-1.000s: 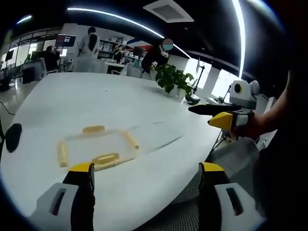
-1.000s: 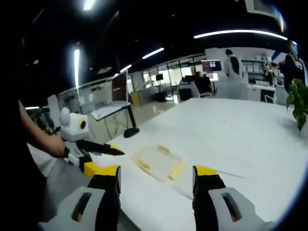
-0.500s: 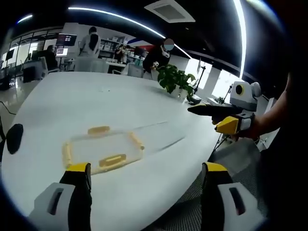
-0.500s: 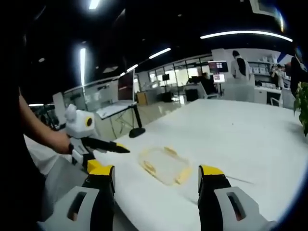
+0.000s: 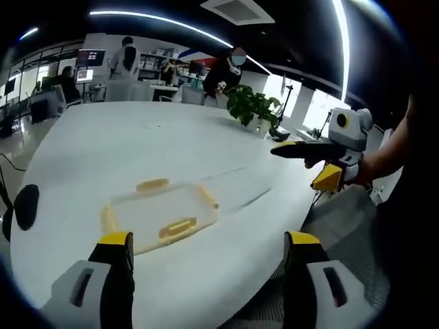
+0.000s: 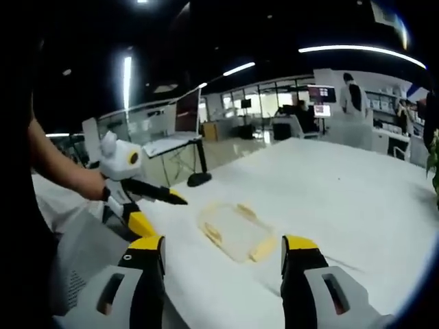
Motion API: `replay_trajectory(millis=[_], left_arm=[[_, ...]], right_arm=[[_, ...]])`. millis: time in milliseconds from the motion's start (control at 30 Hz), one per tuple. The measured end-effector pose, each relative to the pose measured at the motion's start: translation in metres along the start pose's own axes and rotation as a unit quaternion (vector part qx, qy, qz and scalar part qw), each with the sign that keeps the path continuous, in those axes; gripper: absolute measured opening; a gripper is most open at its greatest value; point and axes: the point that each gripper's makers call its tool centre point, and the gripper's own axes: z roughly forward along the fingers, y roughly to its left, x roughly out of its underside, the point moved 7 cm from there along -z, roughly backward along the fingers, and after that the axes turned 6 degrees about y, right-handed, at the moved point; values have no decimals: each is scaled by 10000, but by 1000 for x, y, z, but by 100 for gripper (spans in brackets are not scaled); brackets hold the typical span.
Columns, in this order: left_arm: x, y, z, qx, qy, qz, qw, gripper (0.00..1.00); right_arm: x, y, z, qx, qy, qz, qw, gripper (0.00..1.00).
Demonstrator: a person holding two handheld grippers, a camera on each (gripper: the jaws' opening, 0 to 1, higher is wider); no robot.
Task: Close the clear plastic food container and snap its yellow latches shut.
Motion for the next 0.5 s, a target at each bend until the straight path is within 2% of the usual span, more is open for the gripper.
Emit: replay_trajectory(millis=[500], left_arm=[[-5, 27, -3, -137, 133, 70, 9998, 86]], right_arm=[[-2, -8, 13, -7, 108, 6, 9999, 67]])
